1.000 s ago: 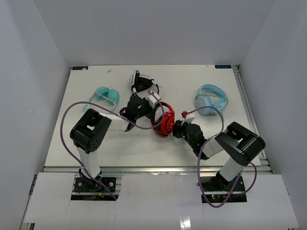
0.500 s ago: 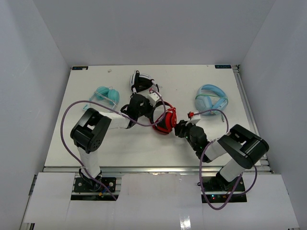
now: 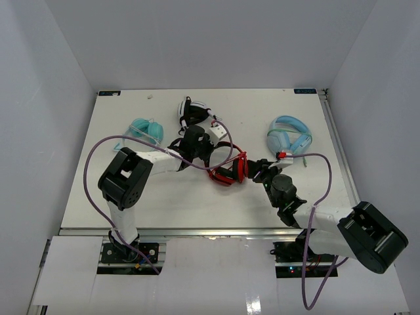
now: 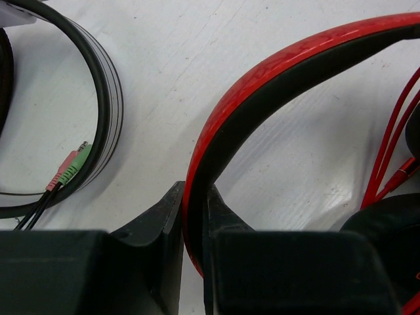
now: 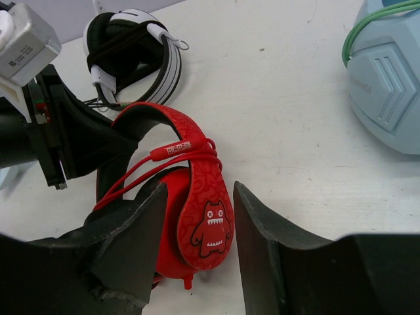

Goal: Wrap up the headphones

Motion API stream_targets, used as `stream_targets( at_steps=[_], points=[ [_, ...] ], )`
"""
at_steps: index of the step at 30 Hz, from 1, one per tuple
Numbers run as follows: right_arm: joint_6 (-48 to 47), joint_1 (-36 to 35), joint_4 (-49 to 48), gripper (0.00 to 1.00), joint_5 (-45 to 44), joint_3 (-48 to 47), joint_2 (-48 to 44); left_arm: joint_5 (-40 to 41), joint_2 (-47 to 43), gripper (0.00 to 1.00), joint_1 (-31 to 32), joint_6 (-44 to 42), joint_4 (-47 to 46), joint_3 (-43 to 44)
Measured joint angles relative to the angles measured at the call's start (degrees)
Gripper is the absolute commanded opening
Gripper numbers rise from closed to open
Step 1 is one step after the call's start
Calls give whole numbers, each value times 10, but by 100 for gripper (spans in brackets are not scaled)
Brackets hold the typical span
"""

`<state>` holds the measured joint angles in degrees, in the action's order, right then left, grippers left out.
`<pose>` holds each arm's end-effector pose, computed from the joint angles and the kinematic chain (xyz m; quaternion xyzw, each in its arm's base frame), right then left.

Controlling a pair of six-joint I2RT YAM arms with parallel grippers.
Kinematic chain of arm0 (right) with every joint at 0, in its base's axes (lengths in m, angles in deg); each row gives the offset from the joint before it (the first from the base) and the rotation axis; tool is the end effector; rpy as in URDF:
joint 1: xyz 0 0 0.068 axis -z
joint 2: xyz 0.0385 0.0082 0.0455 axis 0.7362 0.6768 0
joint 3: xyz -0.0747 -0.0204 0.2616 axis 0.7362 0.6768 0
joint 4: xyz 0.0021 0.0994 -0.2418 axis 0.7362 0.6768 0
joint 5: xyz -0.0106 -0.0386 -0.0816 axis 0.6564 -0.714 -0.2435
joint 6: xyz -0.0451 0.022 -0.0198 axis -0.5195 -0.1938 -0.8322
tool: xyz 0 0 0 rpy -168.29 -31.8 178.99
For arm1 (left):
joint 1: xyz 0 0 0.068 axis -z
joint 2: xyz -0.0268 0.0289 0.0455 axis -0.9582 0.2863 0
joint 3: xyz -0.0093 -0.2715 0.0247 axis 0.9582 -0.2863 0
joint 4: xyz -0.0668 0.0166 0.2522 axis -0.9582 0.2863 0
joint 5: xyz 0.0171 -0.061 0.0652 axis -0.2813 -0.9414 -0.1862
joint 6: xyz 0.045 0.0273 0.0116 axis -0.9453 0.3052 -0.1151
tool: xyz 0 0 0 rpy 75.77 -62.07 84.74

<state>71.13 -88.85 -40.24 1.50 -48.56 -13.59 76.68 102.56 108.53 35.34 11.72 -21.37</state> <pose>0.1685 0.1254 0.1799 0.0776 0.7120 0.2185 0.6628 0.3262 -0.2348 0.1639 0.4108 0.7846 -0.1246 0.4474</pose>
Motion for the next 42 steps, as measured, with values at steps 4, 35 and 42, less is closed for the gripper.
stream_targets(
  at_steps=[4, 35, 42],
  points=[
    [0, 0, 33, 52, 0, 5, -44, 0, 6, 31, 0, 0, 14, 10],
    [21, 0, 529, 90, 134, -236, -224, 33, -201, 98, 2, 257, 120, 69],
    [24, 0, 659, 90, 163, -287, -244, -44, -402, 98, 14, 374, 81, -69]
  ],
)
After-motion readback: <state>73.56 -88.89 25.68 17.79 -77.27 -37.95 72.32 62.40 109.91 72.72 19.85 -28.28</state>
